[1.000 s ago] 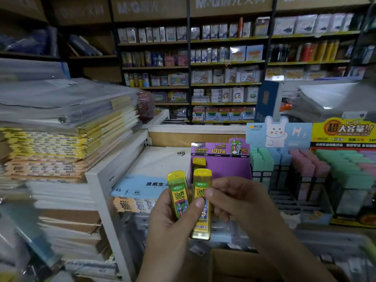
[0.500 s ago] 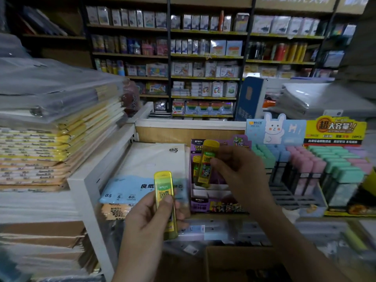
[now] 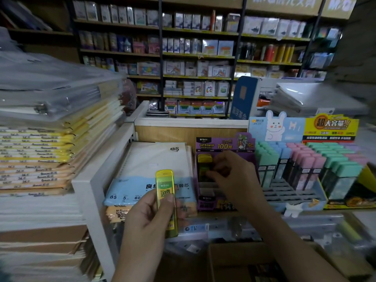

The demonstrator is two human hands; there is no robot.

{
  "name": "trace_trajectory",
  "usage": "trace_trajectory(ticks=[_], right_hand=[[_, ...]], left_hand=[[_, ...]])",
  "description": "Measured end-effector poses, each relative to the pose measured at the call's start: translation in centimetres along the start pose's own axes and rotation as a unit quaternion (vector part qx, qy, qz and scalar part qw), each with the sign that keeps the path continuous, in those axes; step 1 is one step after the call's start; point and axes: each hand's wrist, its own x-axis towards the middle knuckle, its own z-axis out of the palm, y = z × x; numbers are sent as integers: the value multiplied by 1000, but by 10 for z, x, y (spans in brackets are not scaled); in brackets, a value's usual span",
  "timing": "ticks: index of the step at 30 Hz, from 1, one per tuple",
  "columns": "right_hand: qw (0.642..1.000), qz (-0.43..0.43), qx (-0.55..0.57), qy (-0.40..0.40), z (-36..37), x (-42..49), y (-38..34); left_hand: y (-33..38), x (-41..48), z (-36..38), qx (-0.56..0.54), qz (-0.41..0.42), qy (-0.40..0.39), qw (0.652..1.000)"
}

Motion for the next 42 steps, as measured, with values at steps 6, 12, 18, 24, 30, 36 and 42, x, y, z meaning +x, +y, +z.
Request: trace_trajectory(ticks=[6,12,18,24,30,36,42], right_hand=[[999,9,-34,-6,2,-1,1],[998,-35,29,36,-12,-8,-5],[950,-38,278,-140,-36,-23,-23],[925,21,341,-165,-45,-29,-11],[930,4,321,-177,-63,-32,1],[943,-29,317,-98,-79,-40,14],[995,-91,44,24,-105,-52,72]], left_hand=[[0,-1,1,25,7,0,1000],[4,-3,9,42,32,-3,999],[6,-10,38,26,57,-6,998],[2,-21,64,50,59,-20,997],[14,-11,73,182,145,-40,972],[29,14,76,218,170,-77,958],[36,41,68,215,192,-60,956]])
